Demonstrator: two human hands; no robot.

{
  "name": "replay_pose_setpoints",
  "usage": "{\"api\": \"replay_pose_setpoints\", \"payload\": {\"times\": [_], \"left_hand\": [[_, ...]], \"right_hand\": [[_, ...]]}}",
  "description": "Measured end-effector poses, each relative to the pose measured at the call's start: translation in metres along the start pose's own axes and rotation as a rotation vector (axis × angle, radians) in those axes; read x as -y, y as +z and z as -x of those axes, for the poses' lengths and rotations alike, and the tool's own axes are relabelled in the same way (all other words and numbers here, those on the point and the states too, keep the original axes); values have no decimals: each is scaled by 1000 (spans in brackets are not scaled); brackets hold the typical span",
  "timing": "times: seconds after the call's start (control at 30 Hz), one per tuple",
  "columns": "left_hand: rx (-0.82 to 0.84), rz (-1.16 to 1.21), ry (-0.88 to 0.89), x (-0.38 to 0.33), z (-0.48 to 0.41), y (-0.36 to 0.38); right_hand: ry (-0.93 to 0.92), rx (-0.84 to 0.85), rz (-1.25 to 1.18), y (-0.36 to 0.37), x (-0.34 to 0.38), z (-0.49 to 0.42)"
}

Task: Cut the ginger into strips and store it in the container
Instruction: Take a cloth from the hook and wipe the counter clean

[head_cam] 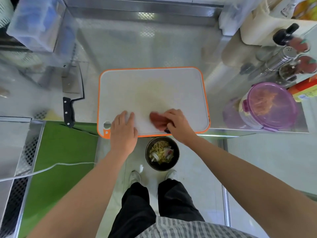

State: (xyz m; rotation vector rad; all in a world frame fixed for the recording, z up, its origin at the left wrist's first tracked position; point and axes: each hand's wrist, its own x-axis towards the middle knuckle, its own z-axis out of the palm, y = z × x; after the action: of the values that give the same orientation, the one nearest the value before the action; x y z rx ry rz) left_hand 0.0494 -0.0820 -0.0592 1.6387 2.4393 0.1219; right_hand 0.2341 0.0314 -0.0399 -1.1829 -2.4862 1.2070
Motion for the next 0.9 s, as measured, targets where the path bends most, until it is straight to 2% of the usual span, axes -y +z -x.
{"api": "replay_pose_setpoints", "payload": {"times": [0.03, 0.1, 0.13, 0.2, 0.27, 0.33, 0.4, 0.47, 0.5, 0.57, 0.63, 0.67, 0.77, 0.9], "left_hand": [[-2, -7, 1, -1, 4, -1], [18, -11, 0, -3, 9, -1], [31, -5, -6, -4, 11, -1], [54, 13, -21, -6, 15, -2], [69, 12, -35, -8, 18, -1], [55, 13, -22, -11, 22, -4], [13, 18, -51, -16, 26, -11], [66, 98, -209, -23, 31, -16], [157, 194, -349, -26, 34, -18], [362, 609, -692, -32, 37, -19], [398, 1179, -1005, -40, 38, -20], [355, 1388, -1077, -41, 36, -21], [173, 1796, -1134, -45, 31, -23], [112, 1795, -1075, -51, 24, -22]], "right_hand": [[4, -9, 24, 0, -3, 4], [-26, 99, 27, 0, -6, 14], [-23, 100, 29, 1, -7, 18], [32, -9, 36, -3, -9, 24], [122, 56, -12, -11, -7, 28], [262, 237, -91, -20, 3, 35], [484, 314, -229, -31, 6, 42], [732, 400, -433, -35, 0, 50], [814, 431, -535, -34, -6, 54], [874, 398, -738, -28, -13, 59], [906, 286, -955, -21, -19, 60], [929, 225, -1049, -22, -14, 62], [936, 101, -1301, -21, -9, 62], [931, 49, -1464, -20, -6, 55]]}}
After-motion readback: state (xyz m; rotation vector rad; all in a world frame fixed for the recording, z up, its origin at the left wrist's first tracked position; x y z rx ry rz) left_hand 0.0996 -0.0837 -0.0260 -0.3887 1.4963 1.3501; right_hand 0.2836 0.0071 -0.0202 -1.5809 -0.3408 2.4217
